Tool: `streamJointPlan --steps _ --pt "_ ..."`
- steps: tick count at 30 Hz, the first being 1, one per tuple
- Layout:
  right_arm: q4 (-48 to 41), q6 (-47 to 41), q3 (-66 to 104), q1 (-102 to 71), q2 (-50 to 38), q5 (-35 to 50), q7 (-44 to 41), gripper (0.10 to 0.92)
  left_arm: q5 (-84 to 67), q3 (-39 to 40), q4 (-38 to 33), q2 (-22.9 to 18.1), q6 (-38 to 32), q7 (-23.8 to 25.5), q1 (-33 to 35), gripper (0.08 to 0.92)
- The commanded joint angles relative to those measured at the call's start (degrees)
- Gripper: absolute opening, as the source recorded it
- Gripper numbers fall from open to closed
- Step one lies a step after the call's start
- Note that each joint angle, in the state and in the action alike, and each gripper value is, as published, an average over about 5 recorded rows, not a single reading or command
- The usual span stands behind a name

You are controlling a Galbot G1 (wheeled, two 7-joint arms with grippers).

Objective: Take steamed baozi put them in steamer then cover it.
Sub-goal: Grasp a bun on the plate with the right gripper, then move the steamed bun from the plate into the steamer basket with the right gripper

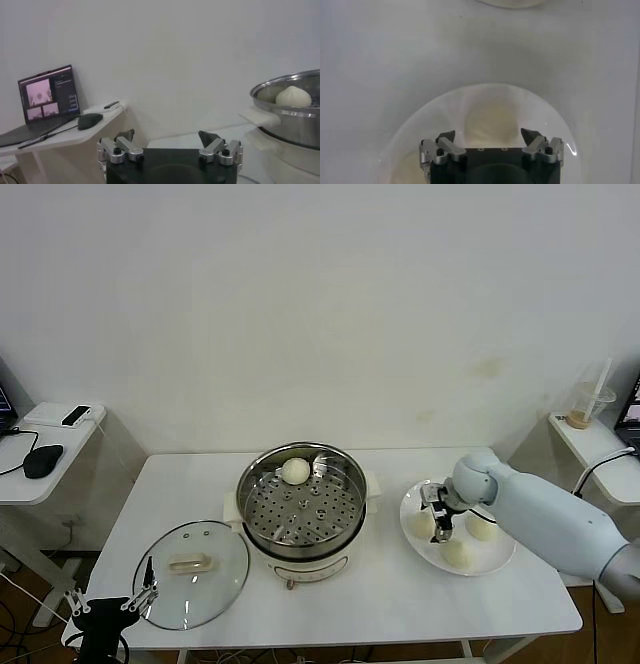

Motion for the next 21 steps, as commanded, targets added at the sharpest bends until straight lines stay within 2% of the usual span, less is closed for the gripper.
streamJointPlan --steps 1,6,14,21 --pt "-1.35 -0.07 0.34 -0.21 0.86 -0.61 -0.62 0.679 0.01 0.01 0.04 0.01 0.02 -0.03 -0.03 0.823" --pt "-1.70 0.30 0.95 -0.04 0.74 -0.83 -1.71 0.600 0.03 0.07 0.01 -0.05 0.04 -0.16 -0.15 0.823" --pt "1.29 0.46 0.62 4.44 -1.85 0.81 -3.79 0.578 0.06 0.03 -0.48 -0.06 0.07 -0.24 0.05 0.823" --pt "5.20 0.14 -0.77 14.48 -6.16 5.57 -4.93 0.576 0.08 0.07 -1.15 0.07 0.17 -0.26 0.31 0.823"
